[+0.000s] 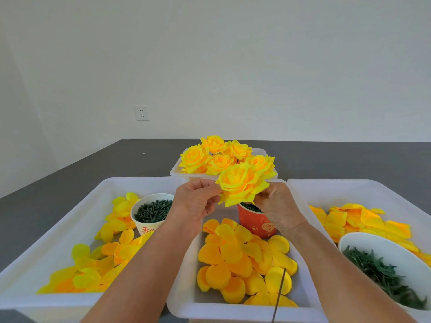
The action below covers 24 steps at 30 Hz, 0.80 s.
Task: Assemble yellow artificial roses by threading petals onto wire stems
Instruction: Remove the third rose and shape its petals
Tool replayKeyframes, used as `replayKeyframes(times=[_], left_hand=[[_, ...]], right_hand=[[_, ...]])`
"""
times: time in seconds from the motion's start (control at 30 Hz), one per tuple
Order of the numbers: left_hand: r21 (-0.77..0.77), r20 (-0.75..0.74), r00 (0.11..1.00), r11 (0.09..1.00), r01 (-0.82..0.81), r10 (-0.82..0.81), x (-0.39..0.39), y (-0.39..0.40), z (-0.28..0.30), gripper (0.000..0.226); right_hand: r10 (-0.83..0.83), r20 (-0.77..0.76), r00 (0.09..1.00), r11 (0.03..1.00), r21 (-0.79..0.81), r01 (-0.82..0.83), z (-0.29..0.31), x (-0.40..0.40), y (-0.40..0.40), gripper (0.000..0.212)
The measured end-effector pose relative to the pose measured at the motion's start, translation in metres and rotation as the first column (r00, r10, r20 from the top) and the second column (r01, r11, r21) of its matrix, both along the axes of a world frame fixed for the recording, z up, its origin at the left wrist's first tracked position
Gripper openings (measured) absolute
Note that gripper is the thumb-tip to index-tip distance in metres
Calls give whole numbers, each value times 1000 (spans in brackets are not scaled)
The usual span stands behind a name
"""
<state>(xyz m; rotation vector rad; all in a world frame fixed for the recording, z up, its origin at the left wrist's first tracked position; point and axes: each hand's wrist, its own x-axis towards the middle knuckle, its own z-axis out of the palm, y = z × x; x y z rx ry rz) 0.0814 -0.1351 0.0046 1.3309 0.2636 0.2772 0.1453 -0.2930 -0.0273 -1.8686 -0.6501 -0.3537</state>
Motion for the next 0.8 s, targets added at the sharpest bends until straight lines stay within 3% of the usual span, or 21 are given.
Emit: replayKeyframes(times=[0.3, 0.8], left_hand=[[-91, -46, 992, 990, 110, -115, 2, -1, -1, 13], [-72, -22, 1000, 997, -5, 3, 2, 0, -3, 14]], right_hand=[[-13, 10, 1000, 998, -54, 14, 0, 0, 0, 11], [-39, -21, 999, 997, -66, 37, 2, -5, 2, 15]])
